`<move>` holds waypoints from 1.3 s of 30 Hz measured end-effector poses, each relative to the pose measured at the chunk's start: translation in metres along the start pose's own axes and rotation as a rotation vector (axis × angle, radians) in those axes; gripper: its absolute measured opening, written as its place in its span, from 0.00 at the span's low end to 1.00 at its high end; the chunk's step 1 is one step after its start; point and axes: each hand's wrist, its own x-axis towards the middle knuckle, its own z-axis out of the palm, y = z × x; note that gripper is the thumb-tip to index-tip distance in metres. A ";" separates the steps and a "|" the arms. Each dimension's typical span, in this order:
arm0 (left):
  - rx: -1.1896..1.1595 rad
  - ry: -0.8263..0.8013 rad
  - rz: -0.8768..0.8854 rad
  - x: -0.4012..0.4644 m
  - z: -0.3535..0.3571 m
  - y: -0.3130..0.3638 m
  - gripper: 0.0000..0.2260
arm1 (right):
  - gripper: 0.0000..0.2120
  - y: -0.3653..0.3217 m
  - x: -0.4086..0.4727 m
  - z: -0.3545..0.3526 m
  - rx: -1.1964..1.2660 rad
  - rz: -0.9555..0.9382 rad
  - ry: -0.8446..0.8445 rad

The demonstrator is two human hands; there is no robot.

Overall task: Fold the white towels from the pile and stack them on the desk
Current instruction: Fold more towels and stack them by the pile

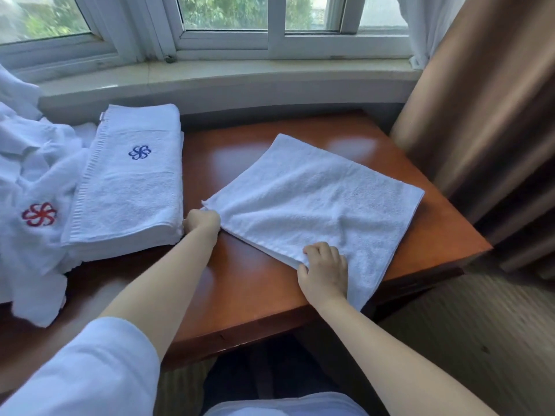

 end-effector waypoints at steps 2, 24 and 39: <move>-0.023 -0.014 -0.025 -0.003 0.004 0.010 0.22 | 0.16 0.000 0.000 -0.001 -0.003 -0.009 -0.008; -0.333 -0.068 -0.072 -0.013 0.000 0.031 0.06 | 0.25 0.021 0.005 -0.021 -0.007 -0.219 -0.241; -0.668 -0.127 0.126 -0.089 -0.050 0.103 0.08 | 0.10 0.023 0.044 -0.119 0.003 0.325 0.102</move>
